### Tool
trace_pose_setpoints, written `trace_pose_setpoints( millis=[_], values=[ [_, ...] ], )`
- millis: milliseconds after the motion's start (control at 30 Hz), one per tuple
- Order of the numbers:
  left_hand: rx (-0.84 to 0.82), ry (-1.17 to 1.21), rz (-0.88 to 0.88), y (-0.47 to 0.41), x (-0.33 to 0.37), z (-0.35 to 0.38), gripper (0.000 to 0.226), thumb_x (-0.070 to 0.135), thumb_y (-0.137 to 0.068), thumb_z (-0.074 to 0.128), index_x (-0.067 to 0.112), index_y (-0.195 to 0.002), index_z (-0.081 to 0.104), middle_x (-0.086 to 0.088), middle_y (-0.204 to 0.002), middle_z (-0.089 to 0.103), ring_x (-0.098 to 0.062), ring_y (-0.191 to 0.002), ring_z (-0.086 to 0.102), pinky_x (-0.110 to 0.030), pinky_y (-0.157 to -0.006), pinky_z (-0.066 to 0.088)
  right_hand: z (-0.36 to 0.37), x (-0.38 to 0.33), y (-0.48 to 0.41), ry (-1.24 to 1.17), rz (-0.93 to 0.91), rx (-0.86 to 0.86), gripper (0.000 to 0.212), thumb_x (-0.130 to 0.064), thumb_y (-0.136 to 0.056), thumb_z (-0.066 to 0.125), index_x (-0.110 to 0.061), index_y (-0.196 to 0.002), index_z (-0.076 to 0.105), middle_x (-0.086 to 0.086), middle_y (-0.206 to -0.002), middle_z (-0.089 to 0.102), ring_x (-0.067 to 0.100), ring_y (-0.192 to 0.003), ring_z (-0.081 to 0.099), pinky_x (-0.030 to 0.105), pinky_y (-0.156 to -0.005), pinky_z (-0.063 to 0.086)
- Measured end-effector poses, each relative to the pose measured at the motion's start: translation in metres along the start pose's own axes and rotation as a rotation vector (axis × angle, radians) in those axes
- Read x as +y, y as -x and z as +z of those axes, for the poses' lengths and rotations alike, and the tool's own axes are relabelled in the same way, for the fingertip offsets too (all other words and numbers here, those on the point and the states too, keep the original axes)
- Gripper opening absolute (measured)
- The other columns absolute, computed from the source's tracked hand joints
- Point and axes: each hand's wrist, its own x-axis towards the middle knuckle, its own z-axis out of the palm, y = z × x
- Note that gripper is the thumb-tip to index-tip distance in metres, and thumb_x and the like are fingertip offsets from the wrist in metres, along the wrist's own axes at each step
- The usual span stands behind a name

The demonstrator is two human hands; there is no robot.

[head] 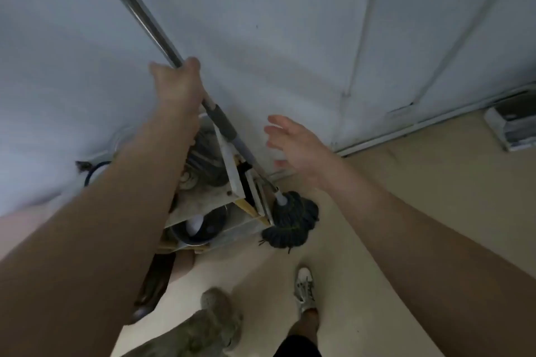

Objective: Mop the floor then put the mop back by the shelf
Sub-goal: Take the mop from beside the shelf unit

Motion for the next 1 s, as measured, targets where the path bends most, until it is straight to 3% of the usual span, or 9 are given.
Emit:
trace_pose_setpoints(
  millis=[100, 267, 367, 433, 600, 733, 833, 933, 1000],
  values=[
    [0.002, 0.035, -0.015, -0.036, 0.005, 0.004, 0.052, 0.026, -0.090, 0.053, 0.010, -0.137, 0.036, 0.006, -0.076, 0.044, -0.007, -0.058, 0.044, -0.021, -0.054, 0.039, 0.017, -0.023, -0.037, 0.130, -0.040, -0.046, 0.054, -0.015, -0.101, 0.044, -0.023, -0.152, 0.027, -0.001, -0.156, 0.032, 0.018, -0.137, 0.036, 0.032, -0.103, 0.042],
    [-0.094, -0.021, 0.050, -0.059, 0.009, 0.015, 0.032, 0.029, -0.098, 0.048, 0.009, -0.122, 0.048, 0.006, -0.077, 0.050, -0.005, -0.064, 0.050, -0.011, -0.050, 0.045, 0.051, -0.050, -0.097, 0.257, -0.092, -0.114, 0.072, -0.017, -0.096, 0.056, -0.023, -0.155, 0.015, 0.005, -0.158, 0.026, 0.021, -0.138, 0.035, 0.024, -0.100, 0.034],
    [-0.236, -0.104, 0.223, -0.042, 0.011, 0.031, 0.016, 0.036, -0.097, 0.049, 0.021, -0.098, 0.049, 0.004, -0.076, 0.059, -0.012, -0.070, 0.062, -0.030, -0.075, 0.059, 0.052, -0.056, -0.116, 0.399, -0.153, -0.031, 0.063, -0.020, -0.094, 0.058, -0.019, -0.149, 0.027, 0.002, -0.130, 0.048, 0.018, -0.116, 0.050, 0.022, -0.079, 0.040],
    [-0.300, -0.139, 0.336, -0.032, 0.024, 0.041, 0.019, 0.044, -0.093, 0.049, 0.027, -0.086, 0.044, 0.004, -0.073, 0.062, -0.021, -0.075, 0.068, -0.043, -0.081, 0.058, 0.036, -0.051, -0.120, 0.449, -0.174, 0.026, 0.047, -0.026, -0.094, 0.056, -0.016, -0.137, 0.041, 0.000, -0.116, 0.052, 0.017, -0.106, 0.053, 0.021, -0.070, 0.039],
    [-0.498, -0.156, 0.535, -0.002, 0.083, 0.072, 0.026, 0.042, -0.097, 0.047, 0.016, -0.094, 0.044, 0.005, -0.073, 0.060, -0.011, -0.066, 0.066, -0.033, -0.073, 0.059, -0.012, -0.021, -0.110, 0.414, -0.189, 0.221, 0.027, -0.034, -0.094, 0.058, -0.011, -0.107, 0.052, 0.002, -0.093, 0.059, 0.020, -0.086, 0.057, 0.026, -0.065, 0.041],
    [-0.738, -0.062, 0.340, 0.023, 0.064, 0.100, 0.029, 0.027, -0.088, 0.064, 0.005, -0.108, 0.061, -0.009, -0.095, 0.067, -0.019, -0.087, 0.067, -0.031, -0.084, 0.056, -0.045, -0.012, -0.093, 0.483, -0.196, 0.387, 0.024, -0.038, -0.095, 0.057, -0.016, -0.103, 0.050, -0.003, -0.089, 0.058, 0.021, -0.088, 0.059, 0.029, -0.073, 0.041],
    [-0.589, -0.037, 0.150, 0.052, -0.004, 0.115, 0.019, 0.013, -0.083, 0.063, 0.013, -0.102, 0.065, -0.007, -0.096, 0.070, -0.020, -0.090, 0.066, -0.037, -0.088, 0.055, -0.066, -0.015, -0.081, 0.595, -0.248, 0.486, 0.026, -0.030, -0.094, 0.055, -0.011, -0.112, 0.054, 0.005, -0.098, 0.065, 0.025, -0.091, 0.063, 0.028, -0.068, 0.039],
    [-0.492, 0.179, -0.267, 0.091, -0.050, 0.123, 0.036, 0.048, -0.092, 0.053, 0.014, -0.105, 0.059, 0.002, -0.077, 0.063, -0.014, -0.072, 0.061, -0.033, -0.070, 0.052, -0.079, -0.022, -0.062, 0.544, -0.295, 0.533, 0.031, -0.045, -0.092, 0.057, -0.016, -0.103, 0.054, -0.004, -0.088, 0.063, 0.019, -0.083, 0.062, 0.028, -0.071, 0.045],
    [-0.524, 0.358, -0.547, 0.114, -0.068, 0.133, 0.047, 0.053, -0.095, 0.043, 0.015, -0.118, 0.057, -0.005, -0.084, 0.064, -0.020, -0.075, 0.063, -0.036, -0.074, 0.053, -0.085, -0.026, -0.051, 0.583, -0.347, 0.552, 0.031, -0.048, -0.092, 0.056, -0.019, -0.097, 0.052, -0.008, -0.081, 0.058, 0.016, -0.078, 0.059, 0.026, -0.070, 0.044]
  ],
)
